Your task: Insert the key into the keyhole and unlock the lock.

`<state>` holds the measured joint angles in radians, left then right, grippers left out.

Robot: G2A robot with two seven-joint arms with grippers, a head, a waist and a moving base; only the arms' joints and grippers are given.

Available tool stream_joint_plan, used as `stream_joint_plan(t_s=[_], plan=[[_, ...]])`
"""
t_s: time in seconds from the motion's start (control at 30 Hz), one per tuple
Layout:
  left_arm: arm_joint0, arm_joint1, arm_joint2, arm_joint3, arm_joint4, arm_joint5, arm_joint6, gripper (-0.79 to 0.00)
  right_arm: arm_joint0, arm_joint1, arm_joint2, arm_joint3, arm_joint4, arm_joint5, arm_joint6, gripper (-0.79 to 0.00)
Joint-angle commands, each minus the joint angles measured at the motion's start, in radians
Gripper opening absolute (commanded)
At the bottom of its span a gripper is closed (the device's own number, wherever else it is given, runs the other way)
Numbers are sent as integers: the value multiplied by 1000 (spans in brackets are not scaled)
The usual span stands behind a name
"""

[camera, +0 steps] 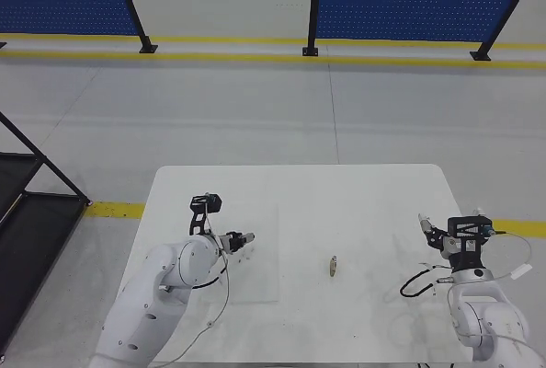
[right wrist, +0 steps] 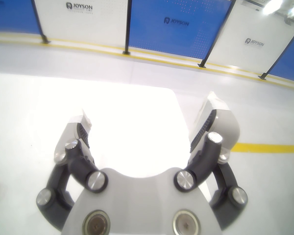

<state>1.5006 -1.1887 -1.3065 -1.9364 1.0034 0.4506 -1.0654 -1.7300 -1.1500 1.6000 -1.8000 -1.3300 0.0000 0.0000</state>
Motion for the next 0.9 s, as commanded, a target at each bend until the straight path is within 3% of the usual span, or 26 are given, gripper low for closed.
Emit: stream_joint_plan(t_s=[0.0, 0.33, 0.47, 0.53, 0.57, 0.87], plan=[[8, 2, -5, 3, 24, 7, -8, 0, 0, 0, 0, 0, 0, 0, 0, 0], [18, 1, -7, 33, 8, -4, -6, -3, 0, 0, 0, 0, 0, 0, 0, 0], [20, 1, -2, 36, 10, -14, -3, -249, 0, 0, 0, 0, 0, 0, 0, 0], [23, 1, 0, 37, 15, -19, -1, -289, 0, 0, 0, 0, 0, 0, 0, 0], [24, 1, 1, 38, 16, -20, 1, -369, 0, 0, 0, 0, 0, 0, 0, 0], [35, 1, 4, 54, 19, -31, 8, -486, 0, 0, 0, 0, 0, 0, 0, 0]])
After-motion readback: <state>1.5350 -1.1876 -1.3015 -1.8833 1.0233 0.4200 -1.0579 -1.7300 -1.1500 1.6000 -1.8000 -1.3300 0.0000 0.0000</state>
